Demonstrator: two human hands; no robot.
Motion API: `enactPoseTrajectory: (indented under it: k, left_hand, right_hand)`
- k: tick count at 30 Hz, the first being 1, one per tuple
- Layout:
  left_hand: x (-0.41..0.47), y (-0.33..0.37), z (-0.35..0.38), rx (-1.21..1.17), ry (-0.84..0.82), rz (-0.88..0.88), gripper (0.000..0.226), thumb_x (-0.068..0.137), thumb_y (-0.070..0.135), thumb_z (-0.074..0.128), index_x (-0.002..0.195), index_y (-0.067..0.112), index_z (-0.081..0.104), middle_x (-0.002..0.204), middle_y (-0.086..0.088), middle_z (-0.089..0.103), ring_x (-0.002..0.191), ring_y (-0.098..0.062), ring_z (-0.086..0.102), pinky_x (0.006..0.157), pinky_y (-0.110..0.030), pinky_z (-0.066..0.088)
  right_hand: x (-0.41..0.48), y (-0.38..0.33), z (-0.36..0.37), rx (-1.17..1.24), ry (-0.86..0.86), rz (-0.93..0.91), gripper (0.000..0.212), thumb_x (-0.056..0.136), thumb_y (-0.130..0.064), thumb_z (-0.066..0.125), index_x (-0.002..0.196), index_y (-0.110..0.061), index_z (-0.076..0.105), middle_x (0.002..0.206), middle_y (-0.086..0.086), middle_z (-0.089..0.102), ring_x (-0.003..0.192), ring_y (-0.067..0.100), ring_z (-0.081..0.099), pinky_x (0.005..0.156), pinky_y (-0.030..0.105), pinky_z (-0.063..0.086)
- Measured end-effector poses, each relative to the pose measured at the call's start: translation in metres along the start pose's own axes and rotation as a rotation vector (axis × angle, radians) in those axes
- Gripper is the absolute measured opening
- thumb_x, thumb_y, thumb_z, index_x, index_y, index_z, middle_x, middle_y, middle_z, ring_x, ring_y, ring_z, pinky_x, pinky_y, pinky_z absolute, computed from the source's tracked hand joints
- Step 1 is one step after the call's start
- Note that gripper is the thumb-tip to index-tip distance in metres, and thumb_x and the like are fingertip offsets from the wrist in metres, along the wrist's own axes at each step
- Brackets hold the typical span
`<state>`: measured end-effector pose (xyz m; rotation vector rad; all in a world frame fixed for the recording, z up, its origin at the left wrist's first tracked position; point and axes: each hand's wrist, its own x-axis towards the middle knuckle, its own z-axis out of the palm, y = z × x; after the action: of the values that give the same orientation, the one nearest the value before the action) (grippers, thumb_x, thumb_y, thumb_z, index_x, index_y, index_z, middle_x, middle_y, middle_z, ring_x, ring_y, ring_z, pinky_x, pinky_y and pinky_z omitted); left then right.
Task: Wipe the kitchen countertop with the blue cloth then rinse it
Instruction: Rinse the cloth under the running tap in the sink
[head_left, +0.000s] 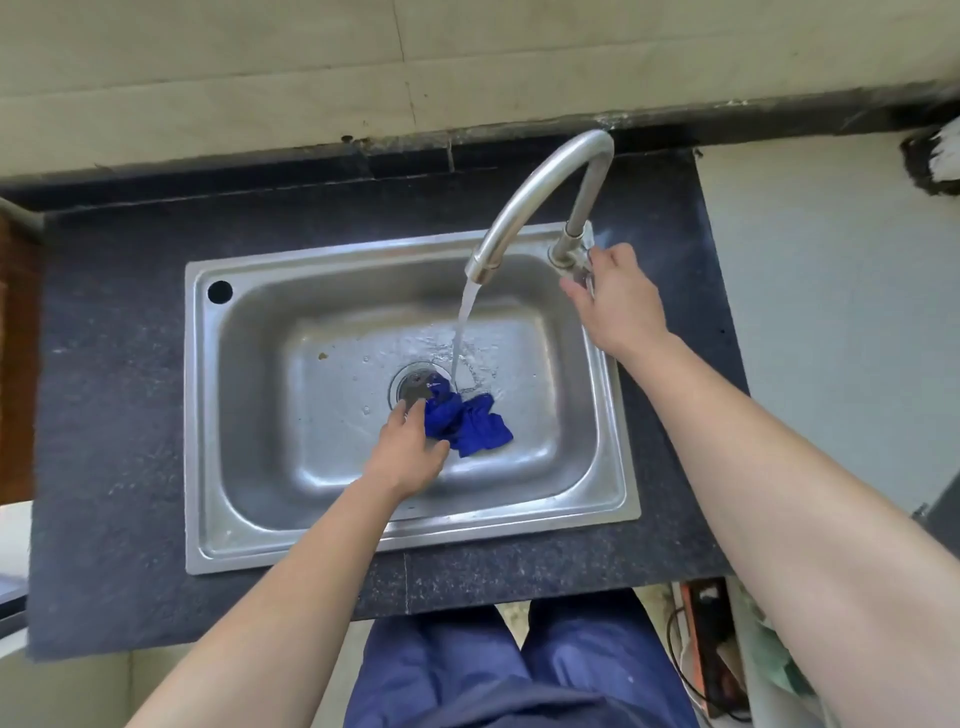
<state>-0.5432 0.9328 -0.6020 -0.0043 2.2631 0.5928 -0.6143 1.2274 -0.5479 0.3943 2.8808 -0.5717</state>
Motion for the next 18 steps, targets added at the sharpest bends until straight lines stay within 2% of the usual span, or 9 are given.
enactPoseTrajectory:
  k: [2, 5, 9, 11, 14, 16, 18]
  left_hand:
    - [0.000, 0.005, 0.002, 0.006, -0.005, 0.007, 0.073, 0.097, 0.030, 0.054, 0.156, 0.008, 0.017, 0.163, -0.017, 0.012, 0.152, -0.026, 0.009, 0.119, -0.034, 0.017]
    - [0.004, 0.009, 0.002, 0.007, 0.002, 0.024, 0.072, 0.097, 0.028, 0.053, 0.156, 0.006, 0.017, 0.163, -0.017, 0.012, 0.152, -0.025, 0.007, 0.120, -0.032, 0.014]
    - [0.011, 0.009, -0.001, 0.014, 0.013, 0.037, 0.070, 0.097, 0.028, 0.053, 0.155, 0.006, 0.019, 0.162, -0.017, 0.016, 0.152, -0.026, 0.009, 0.121, -0.034, 0.018]
    - [0.013, 0.008, -0.001, 0.015, 0.014, 0.039, 0.070, 0.097, 0.028, 0.053, 0.155, 0.006, 0.020, 0.162, -0.017, 0.017, 0.152, -0.026, 0.011, 0.121, -0.035, 0.020]
    - [0.019, 0.003, 0.001, 0.015, 0.005, 0.042, 0.069, 0.097, 0.028, 0.053, 0.155, 0.006, 0.021, 0.161, -0.017, 0.018, 0.151, -0.026, 0.012, 0.121, -0.034, 0.018]
    - [0.027, -0.003, 0.006, 0.014, 0.003, 0.033, 0.068, 0.097, 0.027, 0.053, 0.155, 0.007, 0.022, 0.162, -0.016, 0.017, 0.151, -0.027, 0.012, 0.120, -0.034, 0.019]
    - [0.036, -0.011, 0.012, 0.038, 0.007, 0.030, 0.069, 0.097, 0.024, 0.053, 0.156, 0.010, 0.019, 0.164, -0.015, 0.012, 0.151, -0.029, 0.013, 0.120, -0.038, 0.021]
  right_hand:
    - [0.001, -0.001, 0.001, 0.053, 0.047, 0.039, 0.046, 0.105, -0.043, 0.041, 0.130, -0.007, 0.055, 0.125, 0.015, 0.049, 0.103, 0.038, 0.056, 0.083, 0.041, 0.045]
    - [0.012, -0.003, -0.008, 0.106, 0.033, 0.153, 0.050, 0.107, -0.043, 0.029, 0.130, -0.011, 0.060, 0.126, 0.020, 0.055, 0.114, 0.040, 0.054, 0.091, 0.042, 0.043]
    - [0.014, -0.014, -0.010, 0.200, 0.088, 0.281, 0.046, 0.107, -0.039, 0.033, 0.134, -0.011, 0.057, 0.132, 0.017, 0.055, 0.120, 0.035, 0.053, 0.094, 0.039, 0.040]
    - [0.006, -0.022, 0.003, 0.340, 0.167, 0.347, 0.046, 0.106, -0.036, 0.040, 0.146, -0.012, 0.043, 0.138, 0.015, 0.048, 0.120, 0.034, 0.054, 0.095, 0.038, 0.041]
    - [-0.025, -0.039, 0.039, 0.417, 0.228, 0.413, 0.074, 0.100, -0.031, 0.054, 0.157, -0.014, 0.010, 0.139, 0.014, 0.034, 0.109, 0.036, 0.059, 0.090, 0.040, 0.046]
    - [-0.052, -0.046, 0.073, 0.287, 0.128, 0.283, 0.084, 0.095, -0.027, 0.059, 0.158, -0.015, 0.005, 0.135, 0.015, 0.034, 0.099, 0.032, 0.059, 0.082, 0.038, 0.049]
    - [-0.073, -0.046, 0.112, 0.127, -0.137, 0.096, 0.079, 0.094, -0.026, 0.058, 0.157, -0.016, 0.011, 0.136, 0.014, 0.034, 0.106, 0.030, 0.055, 0.086, 0.040, 0.049]
